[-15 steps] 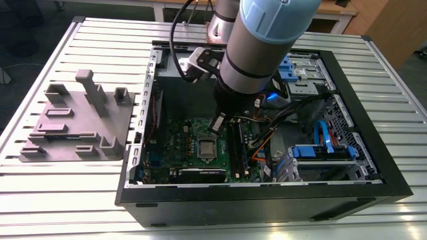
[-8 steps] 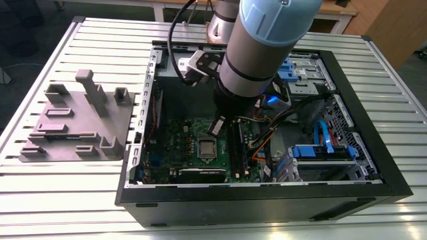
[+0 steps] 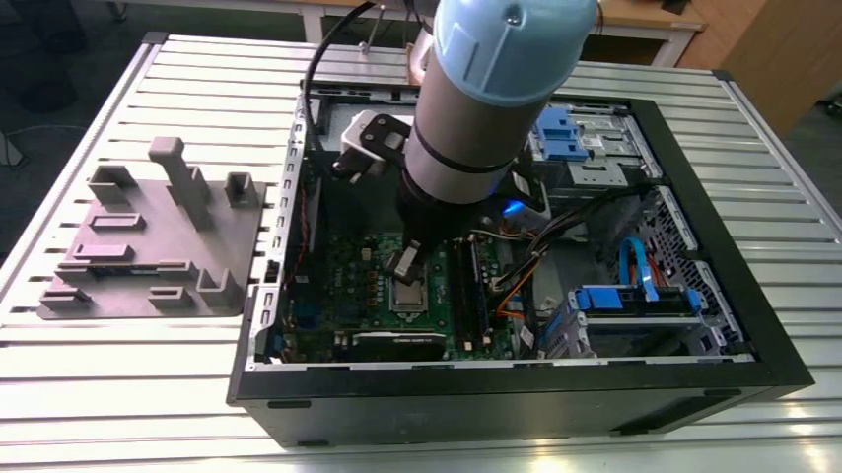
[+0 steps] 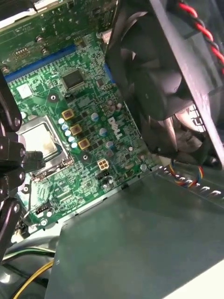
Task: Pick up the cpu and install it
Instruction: 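Close the cpu cover, then install the first cpu locking lever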
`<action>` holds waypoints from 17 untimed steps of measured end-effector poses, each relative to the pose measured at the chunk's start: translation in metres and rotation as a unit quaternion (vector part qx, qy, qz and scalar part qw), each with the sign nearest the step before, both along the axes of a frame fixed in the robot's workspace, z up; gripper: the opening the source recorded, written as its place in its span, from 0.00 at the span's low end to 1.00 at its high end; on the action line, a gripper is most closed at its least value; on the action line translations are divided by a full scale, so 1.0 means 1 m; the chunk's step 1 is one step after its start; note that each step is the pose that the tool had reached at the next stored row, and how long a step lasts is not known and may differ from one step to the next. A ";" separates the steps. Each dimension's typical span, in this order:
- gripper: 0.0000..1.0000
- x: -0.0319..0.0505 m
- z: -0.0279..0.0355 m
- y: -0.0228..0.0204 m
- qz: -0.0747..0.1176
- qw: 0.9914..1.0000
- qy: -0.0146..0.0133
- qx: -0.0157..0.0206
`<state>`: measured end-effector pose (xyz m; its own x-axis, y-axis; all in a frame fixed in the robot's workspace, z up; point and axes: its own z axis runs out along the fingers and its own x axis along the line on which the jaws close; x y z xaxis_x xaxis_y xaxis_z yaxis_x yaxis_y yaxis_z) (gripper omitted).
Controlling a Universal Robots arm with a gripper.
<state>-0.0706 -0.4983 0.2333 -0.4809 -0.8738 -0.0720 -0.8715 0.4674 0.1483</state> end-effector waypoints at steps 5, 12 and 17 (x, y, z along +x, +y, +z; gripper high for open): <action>0.10 0.0000 -0.0001 -0.0004 0.000 1.000 0.000 0.000; 0.10 0.0000 0.0000 -0.0005 0.000 1.000 0.000 0.000; 0.10 -0.0005 0.0011 -0.0006 0.000 1.000 0.000 0.000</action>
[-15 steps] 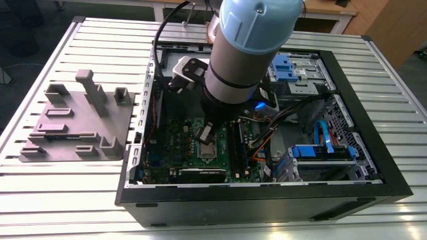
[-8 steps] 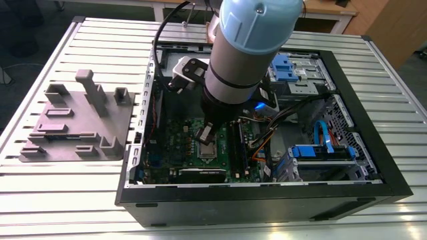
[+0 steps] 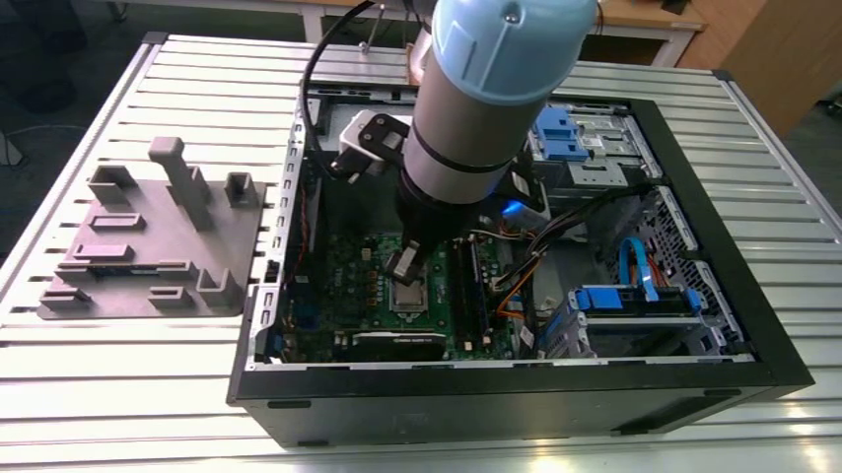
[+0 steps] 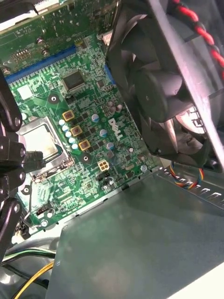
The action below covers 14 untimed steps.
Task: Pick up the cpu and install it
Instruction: 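Install the first cpu locking lever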
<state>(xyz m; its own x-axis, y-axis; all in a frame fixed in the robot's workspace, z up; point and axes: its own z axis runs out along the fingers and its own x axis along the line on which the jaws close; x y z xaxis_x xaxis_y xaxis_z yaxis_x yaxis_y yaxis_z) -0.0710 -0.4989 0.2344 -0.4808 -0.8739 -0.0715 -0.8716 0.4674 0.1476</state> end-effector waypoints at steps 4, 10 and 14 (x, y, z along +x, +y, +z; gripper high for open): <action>0.10 -0.0002 0.0117 0.0002 0.000 1.000 -0.003 0.000; 0.10 -0.0002 0.0173 0.0004 0.004 0.999 -0.032 0.000; 0.10 0.0056 0.0160 0.0007 0.015 0.999 -0.036 0.001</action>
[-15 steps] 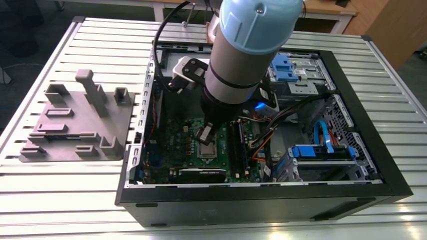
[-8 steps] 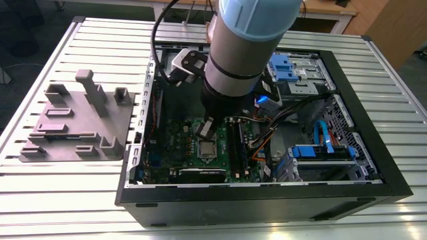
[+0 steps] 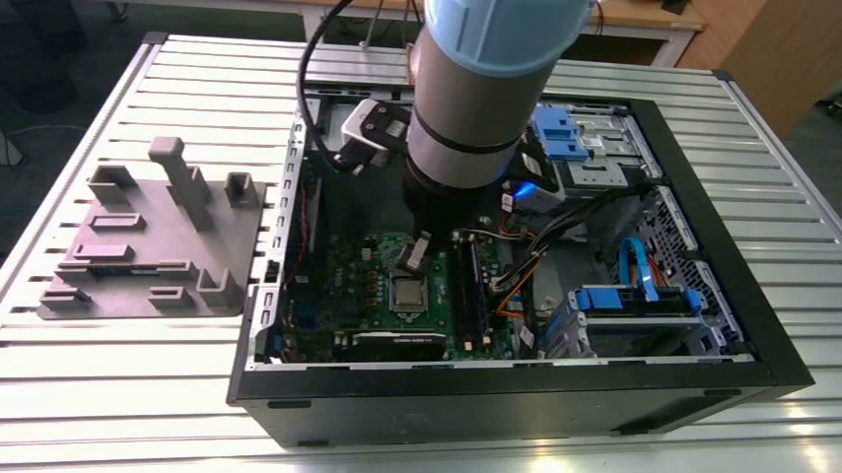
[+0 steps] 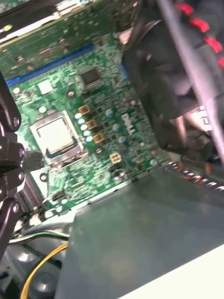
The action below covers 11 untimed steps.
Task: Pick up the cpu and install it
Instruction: 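Install the first cpu locking lever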
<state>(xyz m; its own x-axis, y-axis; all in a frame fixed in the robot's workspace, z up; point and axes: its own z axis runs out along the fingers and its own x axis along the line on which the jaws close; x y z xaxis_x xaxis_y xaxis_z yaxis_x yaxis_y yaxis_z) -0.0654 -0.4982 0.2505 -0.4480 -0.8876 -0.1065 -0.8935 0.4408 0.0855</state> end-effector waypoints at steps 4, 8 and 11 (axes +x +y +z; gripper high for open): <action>0.10 0.0139 -0.0008 0.0046 0.000 1.000 0.000 0.000; 0.10 0.0176 -0.0011 0.0168 0.000 1.000 0.000 0.000; 0.10 0.0205 -0.0012 0.0260 0.000 1.000 0.000 0.001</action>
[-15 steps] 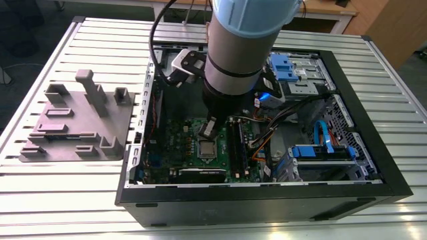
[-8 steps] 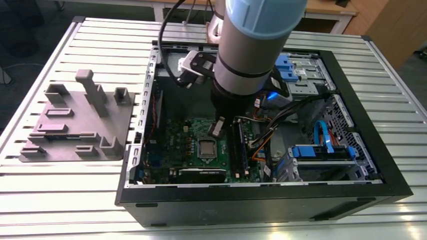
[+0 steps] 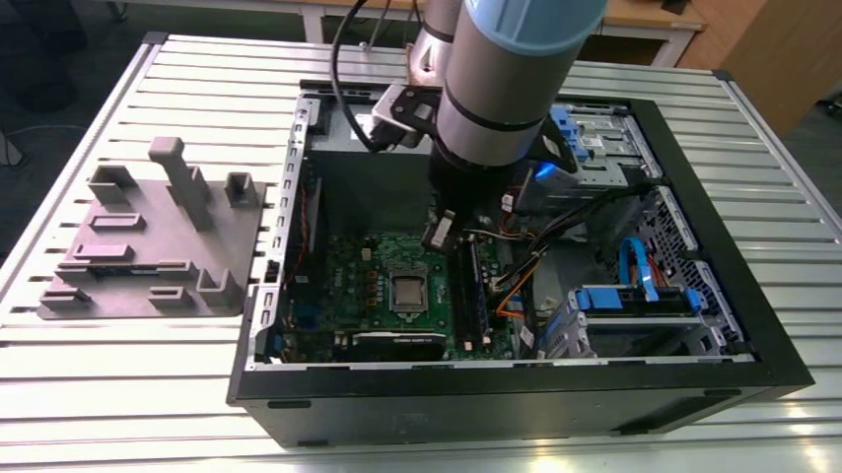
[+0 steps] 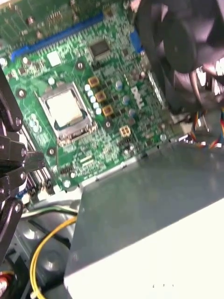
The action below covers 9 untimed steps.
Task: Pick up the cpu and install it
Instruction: 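Install the first cpu locking lever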
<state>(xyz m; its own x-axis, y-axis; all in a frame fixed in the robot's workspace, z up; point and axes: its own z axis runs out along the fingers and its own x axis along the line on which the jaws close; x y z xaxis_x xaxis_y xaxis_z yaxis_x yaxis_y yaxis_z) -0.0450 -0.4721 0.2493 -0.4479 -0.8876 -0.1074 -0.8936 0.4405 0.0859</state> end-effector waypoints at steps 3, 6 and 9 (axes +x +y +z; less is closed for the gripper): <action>0.10 0.0026 -0.0004 0.0066 0.000 1.000 0.000 0.000; 0.10 0.0039 -0.0015 0.0121 0.000 1.000 0.000 0.000; 0.10 0.0042 -0.0037 0.0155 0.000 1.000 0.000 0.001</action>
